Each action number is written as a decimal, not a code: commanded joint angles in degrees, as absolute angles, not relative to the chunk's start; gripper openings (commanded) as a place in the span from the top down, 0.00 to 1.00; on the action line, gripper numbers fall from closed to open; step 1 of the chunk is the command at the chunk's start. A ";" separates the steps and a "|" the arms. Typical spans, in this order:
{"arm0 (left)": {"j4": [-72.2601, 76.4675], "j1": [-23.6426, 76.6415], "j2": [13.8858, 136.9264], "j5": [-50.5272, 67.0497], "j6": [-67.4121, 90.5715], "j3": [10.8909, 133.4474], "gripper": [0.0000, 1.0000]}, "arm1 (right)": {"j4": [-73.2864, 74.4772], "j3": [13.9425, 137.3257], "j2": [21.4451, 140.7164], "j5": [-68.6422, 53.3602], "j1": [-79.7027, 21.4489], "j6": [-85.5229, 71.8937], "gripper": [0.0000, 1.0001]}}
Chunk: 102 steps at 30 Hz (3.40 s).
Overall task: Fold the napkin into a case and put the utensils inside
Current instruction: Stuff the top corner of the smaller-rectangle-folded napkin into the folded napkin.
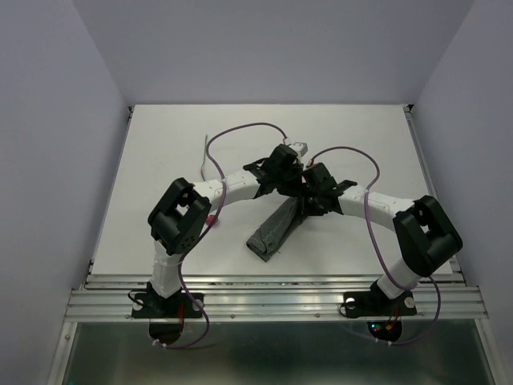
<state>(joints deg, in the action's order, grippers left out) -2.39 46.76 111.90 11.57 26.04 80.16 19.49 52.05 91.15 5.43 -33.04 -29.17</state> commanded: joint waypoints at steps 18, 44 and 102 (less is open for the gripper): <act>-0.62 46.58 106.61 15.38 25.49 76.82 1.00 | 15.82 50.54 86.75 12.48 -33.75 -35.67 0.99; -5.18 46.41 113.55 22.68 20.57 78.05 1.00 | 14.06 48.25 83.32 12.66 -33.75 -40.52 0.99; -8.35 44.82 111.71 25.93 19.34 79.19 1.00 | 14.06 47.37 82.44 13.89 -33.75 -45.62 0.99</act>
